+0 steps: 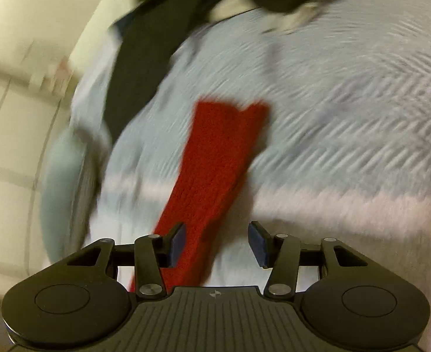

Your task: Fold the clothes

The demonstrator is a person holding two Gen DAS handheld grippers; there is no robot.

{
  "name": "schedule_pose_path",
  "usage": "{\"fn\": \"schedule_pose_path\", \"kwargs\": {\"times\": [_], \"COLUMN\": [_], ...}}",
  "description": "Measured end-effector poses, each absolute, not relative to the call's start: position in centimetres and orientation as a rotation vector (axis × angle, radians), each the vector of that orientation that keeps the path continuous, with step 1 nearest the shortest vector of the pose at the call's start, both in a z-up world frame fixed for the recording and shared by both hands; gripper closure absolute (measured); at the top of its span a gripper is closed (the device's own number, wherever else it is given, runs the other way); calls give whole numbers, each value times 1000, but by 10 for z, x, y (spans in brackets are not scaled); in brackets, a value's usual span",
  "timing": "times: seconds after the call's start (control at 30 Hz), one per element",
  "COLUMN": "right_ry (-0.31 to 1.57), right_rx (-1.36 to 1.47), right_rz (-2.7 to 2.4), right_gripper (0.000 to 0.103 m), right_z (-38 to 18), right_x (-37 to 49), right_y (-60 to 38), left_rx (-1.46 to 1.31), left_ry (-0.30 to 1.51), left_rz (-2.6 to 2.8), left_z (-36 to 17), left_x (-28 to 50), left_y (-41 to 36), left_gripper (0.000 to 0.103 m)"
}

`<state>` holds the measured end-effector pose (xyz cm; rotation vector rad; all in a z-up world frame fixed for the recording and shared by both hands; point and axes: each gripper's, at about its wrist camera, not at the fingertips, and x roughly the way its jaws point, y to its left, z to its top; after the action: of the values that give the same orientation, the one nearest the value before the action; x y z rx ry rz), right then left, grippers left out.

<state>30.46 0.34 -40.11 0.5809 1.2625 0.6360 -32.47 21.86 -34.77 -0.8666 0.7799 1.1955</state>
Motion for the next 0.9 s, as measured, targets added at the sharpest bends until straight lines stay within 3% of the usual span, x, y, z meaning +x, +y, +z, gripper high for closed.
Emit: {"fn": "schedule_pose_path", "kwargs": {"times": [0.13, 0.17, 0.2, 0.23, 0.3, 0.47, 0.67, 0.83, 0.87, 0.9], "right_ry": [1255, 1250, 1245, 1254, 1225, 987, 659, 599, 602, 604], "right_rx": [668, 658, 646, 625, 555, 230, -98, -377, -499, -626], "right_rz": [597, 609, 624, 645, 694, 940, 1439, 1919, 1981, 2034], "right_gripper": [53, 59, 85, 95, 100, 100, 100, 100, 96, 77], "right_z": [-418, -417, -416, -412, -399, -319, -228, -214, -225, -236], "right_x": [323, 324, 324, 325, 319, 259, 102, -59, -93, -127], "right_y": [-1, 2, 5, 8, 16, 71, 158, 186, 185, 184], "left_rx": [-878, -882, -886, -891, -900, -939, -1014, -1042, -1050, -1061], "left_ry": [769, 766, 762, 756, 743, 693, 597, 559, 550, 542], "left_rz": [1196, 1200, 1203, 1207, 1215, 1238, 1262, 1287, 1293, 1296], "left_z": [-347, -346, -346, -345, -342, -337, -330, -322, -321, -321], "left_x": [-323, -323, -325, -327, -332, -351, -381, -404, -410, -415], "left_y": [216, 216, 216, 215, 215, 212, 201, 193, 192, 191], "left_gripper": [80, 80, 80, 80, 80, 80, 81, 80, 80, 80]}}
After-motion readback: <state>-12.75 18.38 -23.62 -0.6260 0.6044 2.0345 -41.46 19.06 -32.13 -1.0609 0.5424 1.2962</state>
